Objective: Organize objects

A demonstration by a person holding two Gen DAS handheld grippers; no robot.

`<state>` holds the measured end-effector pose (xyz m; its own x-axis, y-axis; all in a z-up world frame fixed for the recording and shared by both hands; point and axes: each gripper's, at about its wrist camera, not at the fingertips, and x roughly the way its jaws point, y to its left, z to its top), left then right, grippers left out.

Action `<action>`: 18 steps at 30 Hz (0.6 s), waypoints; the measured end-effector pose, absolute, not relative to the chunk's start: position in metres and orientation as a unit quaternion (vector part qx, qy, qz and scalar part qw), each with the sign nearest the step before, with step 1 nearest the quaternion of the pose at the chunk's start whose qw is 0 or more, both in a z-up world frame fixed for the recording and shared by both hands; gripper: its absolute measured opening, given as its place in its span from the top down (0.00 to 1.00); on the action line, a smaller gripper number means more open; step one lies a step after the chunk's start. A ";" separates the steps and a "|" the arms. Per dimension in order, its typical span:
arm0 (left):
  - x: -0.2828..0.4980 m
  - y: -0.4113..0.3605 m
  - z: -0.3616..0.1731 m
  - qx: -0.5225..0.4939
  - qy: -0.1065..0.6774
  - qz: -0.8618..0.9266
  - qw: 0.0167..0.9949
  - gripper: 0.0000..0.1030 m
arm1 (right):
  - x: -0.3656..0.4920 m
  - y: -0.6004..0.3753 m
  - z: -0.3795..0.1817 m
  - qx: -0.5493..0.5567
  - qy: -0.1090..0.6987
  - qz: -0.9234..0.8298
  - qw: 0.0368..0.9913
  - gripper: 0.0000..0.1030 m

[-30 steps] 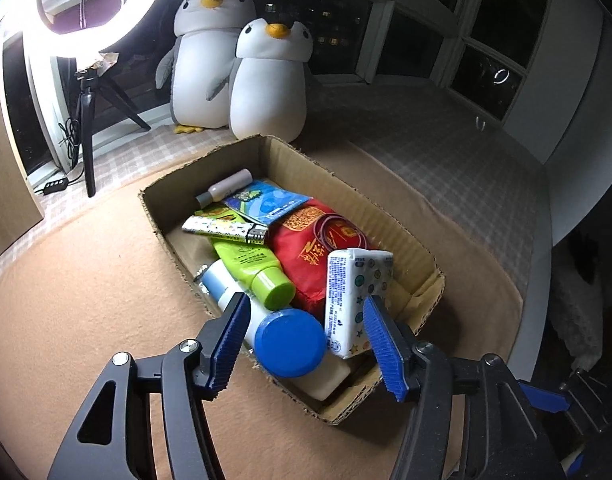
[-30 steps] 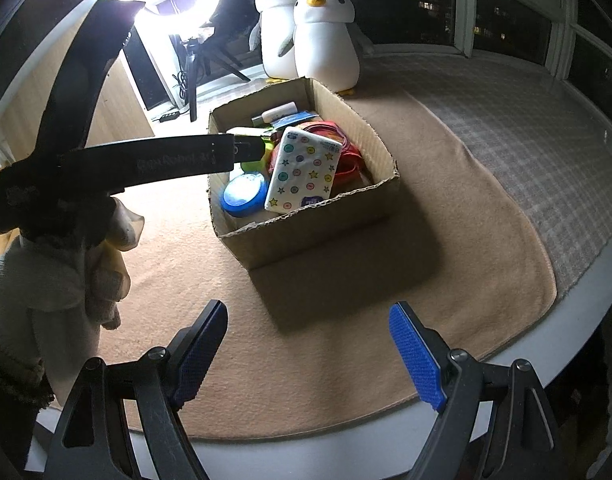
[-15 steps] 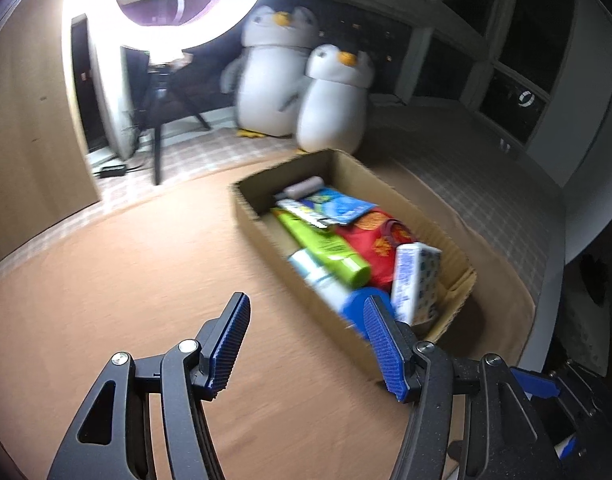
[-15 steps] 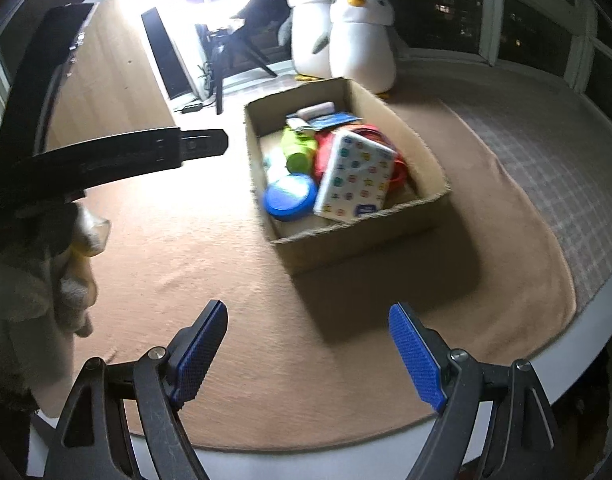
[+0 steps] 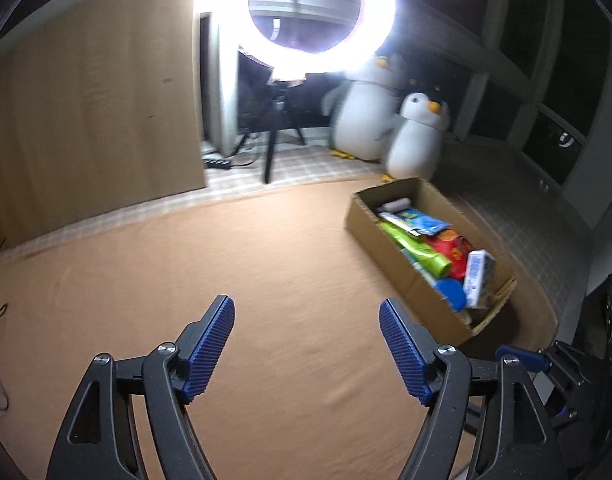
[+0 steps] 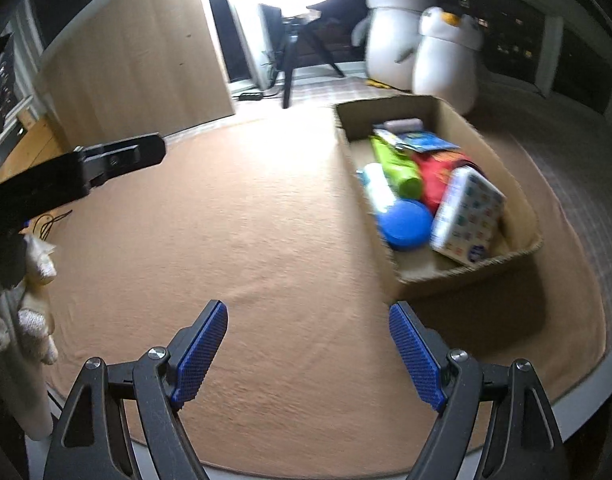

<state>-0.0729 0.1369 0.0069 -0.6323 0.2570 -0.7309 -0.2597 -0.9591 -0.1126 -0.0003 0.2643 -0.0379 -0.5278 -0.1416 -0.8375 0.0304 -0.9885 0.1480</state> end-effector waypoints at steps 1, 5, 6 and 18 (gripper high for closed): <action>-0.071 0.129 0.006 -0.407 0.000 0.903 0.137 0.23 | -0.002 0.258 -0.038 0.484 -0.054 -0.872 0.054 0.22; -0.059 0.097 0.004 -0.414 -0.007 0.903 0.113 0.23 | -0.011 0.238 -0.037 0.485 -0.043 -0.871 0.068 0.22; -0.056 0.088 0.004 -0.416 -0.011 0.903 0.106 0.22 | -0.013 0.234 -0.037 0.485 -0.040 -0.871 0.071 0.22; -0.033 0.031 -0.014 -0.440 -0.023 0.897 0.046 0.15 | -0.029 0.198 -0.032 0.472 -0.015 -0.877 0.087 0.22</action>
